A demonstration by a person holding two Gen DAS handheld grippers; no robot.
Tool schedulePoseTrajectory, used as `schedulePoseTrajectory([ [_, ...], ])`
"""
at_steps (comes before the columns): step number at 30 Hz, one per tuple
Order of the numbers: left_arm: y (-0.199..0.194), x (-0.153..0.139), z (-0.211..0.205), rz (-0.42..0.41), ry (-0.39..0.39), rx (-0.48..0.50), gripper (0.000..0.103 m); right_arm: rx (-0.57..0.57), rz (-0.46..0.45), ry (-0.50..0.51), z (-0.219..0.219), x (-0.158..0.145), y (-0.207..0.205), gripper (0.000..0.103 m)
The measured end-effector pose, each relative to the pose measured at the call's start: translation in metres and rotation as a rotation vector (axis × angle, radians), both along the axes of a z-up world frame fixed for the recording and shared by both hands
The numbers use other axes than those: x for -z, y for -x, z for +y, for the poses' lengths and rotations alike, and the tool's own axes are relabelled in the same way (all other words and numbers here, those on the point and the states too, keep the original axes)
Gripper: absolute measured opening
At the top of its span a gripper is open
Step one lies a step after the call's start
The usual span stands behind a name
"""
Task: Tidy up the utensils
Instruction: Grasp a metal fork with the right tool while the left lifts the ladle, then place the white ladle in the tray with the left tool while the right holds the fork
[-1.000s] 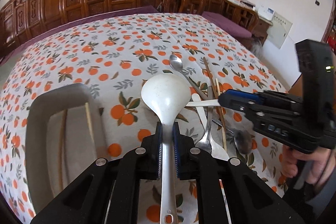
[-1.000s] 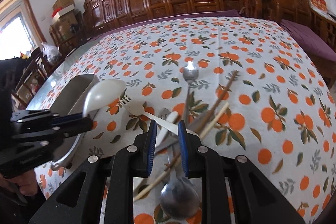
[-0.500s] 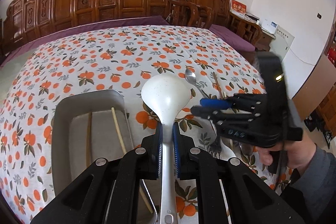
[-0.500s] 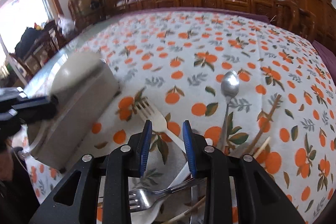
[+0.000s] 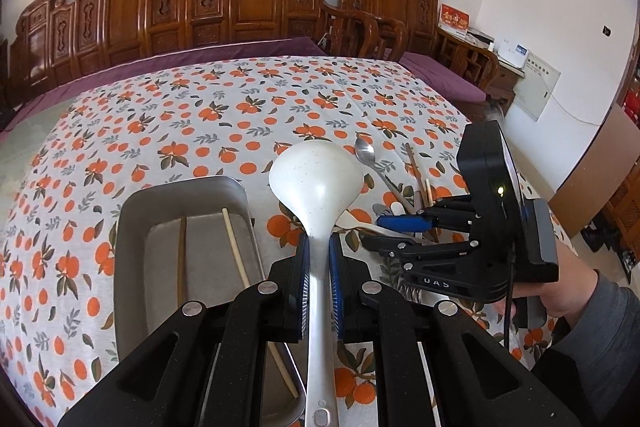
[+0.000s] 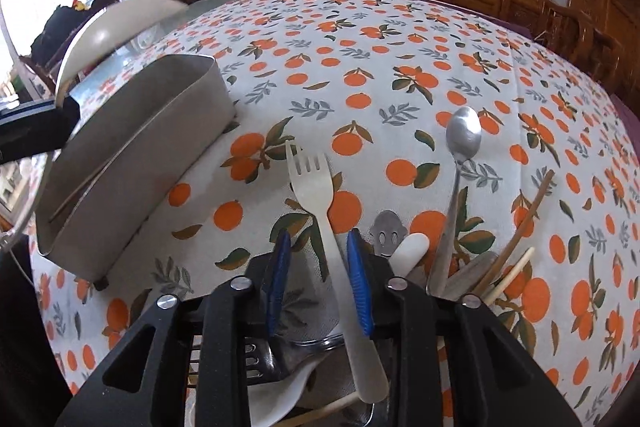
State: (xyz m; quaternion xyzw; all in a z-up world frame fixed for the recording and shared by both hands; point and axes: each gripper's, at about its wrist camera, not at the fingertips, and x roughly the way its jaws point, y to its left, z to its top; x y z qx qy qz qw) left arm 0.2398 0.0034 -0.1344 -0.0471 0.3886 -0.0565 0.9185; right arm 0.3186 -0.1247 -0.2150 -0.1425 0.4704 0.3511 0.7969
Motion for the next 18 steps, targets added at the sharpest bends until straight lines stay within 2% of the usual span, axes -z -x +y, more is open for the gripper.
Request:
schedulePoseTrajectory([
  [3, 0.001, -0.002, 0.002, -0.002, -0.005, -0.005, 0.008, 0.011, -0.004, 0.005, -0.002, 0.000, -0.001, 0.009],
  [11, 0.008, -0.007, 0.008, -0.001, -0.022, -0.025, 0.008, 0.021, -0.009, 0.001, -0.003, 0.000, -0.002, 0.009],
  [18, 0.017, -0.015, 0.013, -0.007, -0.046, -0.038, 0.008, 0.060, -0.050, -0.051, -0.013, -0.019, 0.008, 0.009],
])
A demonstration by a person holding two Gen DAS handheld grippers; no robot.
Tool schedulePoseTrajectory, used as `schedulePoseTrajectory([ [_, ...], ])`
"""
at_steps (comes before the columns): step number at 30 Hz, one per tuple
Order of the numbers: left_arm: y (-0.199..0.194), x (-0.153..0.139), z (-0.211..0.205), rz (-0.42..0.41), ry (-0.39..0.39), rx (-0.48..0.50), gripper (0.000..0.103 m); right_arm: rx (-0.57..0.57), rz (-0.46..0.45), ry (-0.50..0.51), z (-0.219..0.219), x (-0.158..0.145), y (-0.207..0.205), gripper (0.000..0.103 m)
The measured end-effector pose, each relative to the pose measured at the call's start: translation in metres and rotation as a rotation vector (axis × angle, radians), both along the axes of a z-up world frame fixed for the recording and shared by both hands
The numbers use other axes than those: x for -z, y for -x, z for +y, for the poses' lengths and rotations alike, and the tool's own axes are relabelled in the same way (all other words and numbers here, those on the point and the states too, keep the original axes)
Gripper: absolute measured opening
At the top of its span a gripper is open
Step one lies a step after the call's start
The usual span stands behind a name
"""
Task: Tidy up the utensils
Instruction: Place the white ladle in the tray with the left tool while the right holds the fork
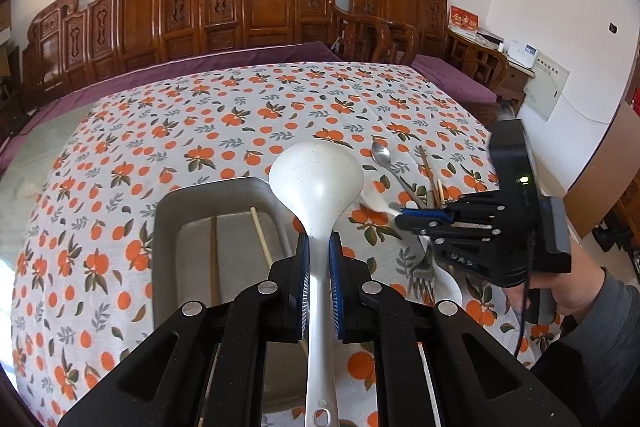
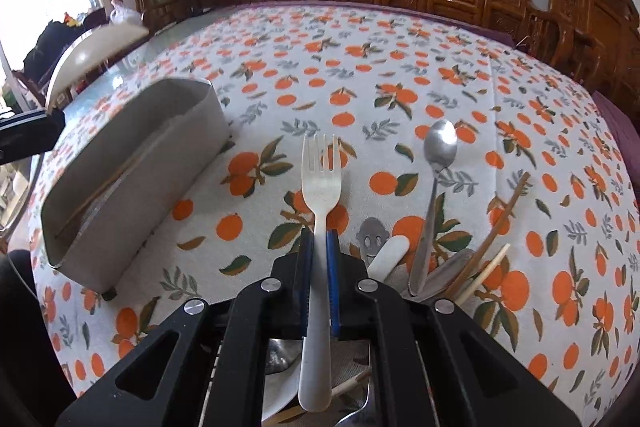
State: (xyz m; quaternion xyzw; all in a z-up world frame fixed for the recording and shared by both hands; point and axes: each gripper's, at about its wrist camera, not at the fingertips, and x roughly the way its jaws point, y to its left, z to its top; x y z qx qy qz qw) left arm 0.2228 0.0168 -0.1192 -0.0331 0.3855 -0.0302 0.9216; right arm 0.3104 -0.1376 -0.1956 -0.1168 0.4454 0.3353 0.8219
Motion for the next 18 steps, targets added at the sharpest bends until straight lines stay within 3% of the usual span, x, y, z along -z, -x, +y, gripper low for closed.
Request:
schedulePoseTrajectory([
  [8, -0.001, 0.012, 0.025, 0.035, -0.027, -0.056, 0.008, -0.029, -0.048, -0.066, 0.003, -0.022, 0.022, 0.009],
  [18, -0.016, 0.048, 0.051, 0.139, -0.056, -0.118, 0.008, -0.056, -0.048, -0.062, 0.010, -0.020, 0.025, 0.009],
])
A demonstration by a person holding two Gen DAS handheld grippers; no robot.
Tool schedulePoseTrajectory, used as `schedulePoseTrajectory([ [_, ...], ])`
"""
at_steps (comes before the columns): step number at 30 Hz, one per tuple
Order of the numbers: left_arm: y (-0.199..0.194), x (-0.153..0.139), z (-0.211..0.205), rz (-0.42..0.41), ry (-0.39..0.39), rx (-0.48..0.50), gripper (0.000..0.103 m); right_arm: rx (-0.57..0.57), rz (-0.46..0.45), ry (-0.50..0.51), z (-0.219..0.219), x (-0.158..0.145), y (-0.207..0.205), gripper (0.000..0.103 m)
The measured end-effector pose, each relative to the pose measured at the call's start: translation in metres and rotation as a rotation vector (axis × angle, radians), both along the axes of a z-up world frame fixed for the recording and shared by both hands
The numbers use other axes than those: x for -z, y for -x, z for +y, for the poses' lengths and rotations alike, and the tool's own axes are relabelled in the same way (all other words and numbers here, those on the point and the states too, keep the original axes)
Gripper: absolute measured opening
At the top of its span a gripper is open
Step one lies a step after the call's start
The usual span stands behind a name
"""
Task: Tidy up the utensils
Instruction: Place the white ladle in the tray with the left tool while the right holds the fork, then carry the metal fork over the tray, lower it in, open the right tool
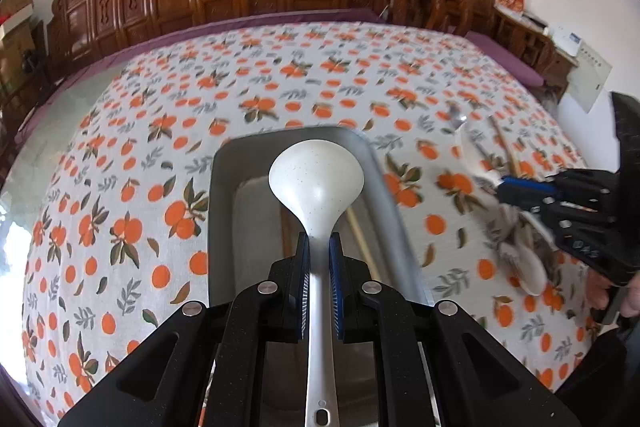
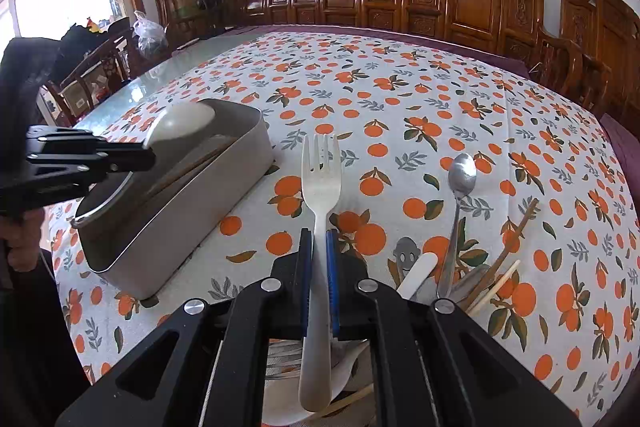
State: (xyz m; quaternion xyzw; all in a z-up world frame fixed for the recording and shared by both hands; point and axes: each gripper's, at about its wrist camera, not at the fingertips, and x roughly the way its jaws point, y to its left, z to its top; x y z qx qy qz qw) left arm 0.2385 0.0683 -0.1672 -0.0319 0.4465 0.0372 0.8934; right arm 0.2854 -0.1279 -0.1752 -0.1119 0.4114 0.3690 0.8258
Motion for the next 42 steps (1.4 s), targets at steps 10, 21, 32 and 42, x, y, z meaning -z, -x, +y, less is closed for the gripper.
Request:
schedulePoseTrajectory([
  [10, -0.027, 0.020, 0.001, 0.096, -0.024, -0.002, 0.009, -0.005, 0.005, 0.003, 0.002, 0.003, -0.001, 0.009],
  [21, -0.022, 0.018, -0.005, 0.084, -0.031, 0.009, 0.010, -0.007, 0.005, 0.003, 0.004, 0.003, 0.000, 0.009],
  [32, 0.008, -0.019, -0.006, -0.057, -0.018, 0.019, 0.021, -0.004, 0.009, 0.001, 0.014, 0.001, 0.007, 0.009],
  [42, 0.028, -0.038, 0.010, -0.123, 0.022, 0.014, 0.023, -0.005, -0.001, -0.019, 0.027, -0.011, 0.019, 0.009],
])
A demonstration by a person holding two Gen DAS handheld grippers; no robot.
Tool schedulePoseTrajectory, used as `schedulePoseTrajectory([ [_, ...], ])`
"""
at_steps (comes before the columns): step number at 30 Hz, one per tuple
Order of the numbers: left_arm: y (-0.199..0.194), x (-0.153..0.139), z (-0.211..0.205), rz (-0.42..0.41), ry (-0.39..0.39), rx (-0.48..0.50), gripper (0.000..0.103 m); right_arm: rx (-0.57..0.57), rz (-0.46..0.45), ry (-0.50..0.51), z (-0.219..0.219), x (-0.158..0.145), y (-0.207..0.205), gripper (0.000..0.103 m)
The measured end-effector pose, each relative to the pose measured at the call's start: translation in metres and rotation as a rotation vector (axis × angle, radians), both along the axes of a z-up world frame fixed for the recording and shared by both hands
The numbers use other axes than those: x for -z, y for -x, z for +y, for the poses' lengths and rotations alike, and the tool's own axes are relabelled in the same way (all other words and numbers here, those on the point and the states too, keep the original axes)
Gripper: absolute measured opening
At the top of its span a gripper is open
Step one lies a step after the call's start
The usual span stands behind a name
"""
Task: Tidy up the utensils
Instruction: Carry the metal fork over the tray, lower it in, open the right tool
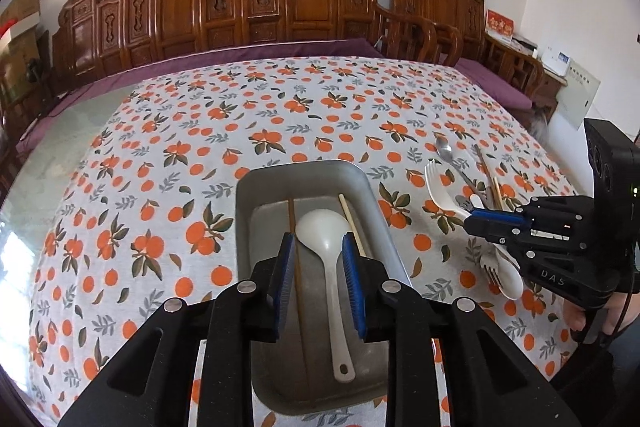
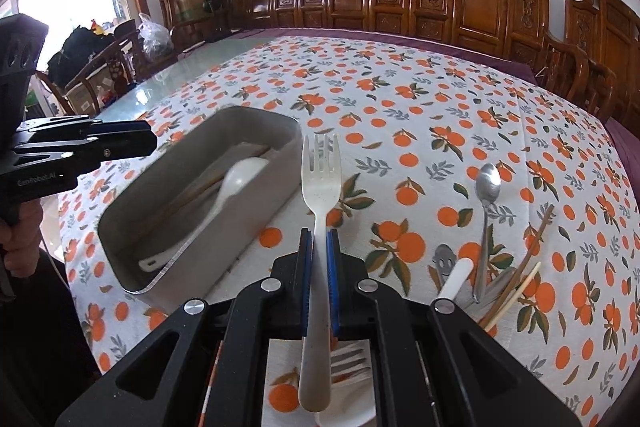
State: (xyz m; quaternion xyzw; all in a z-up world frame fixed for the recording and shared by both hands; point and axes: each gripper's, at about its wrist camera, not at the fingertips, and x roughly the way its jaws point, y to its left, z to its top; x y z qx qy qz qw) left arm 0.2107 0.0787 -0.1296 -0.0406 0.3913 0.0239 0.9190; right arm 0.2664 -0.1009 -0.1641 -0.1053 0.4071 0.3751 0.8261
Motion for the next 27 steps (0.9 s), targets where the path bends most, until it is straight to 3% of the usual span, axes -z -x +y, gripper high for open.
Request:
schedulePoseTrajectory([
  [15, 0.015, -0.017, 0.038, -0.055, 0.017, -0.047, 0.028, 0.025, 0.009, -0.049, 0.039, -0.031, 0.013, 0.009],
  [27, 0.028, -0.023, 0.075, -0.067, 0.041, -0.107, 0.029, 0.024, 0.090, -0.087, 0.106, -0.025, 0.017, 0.009],
])
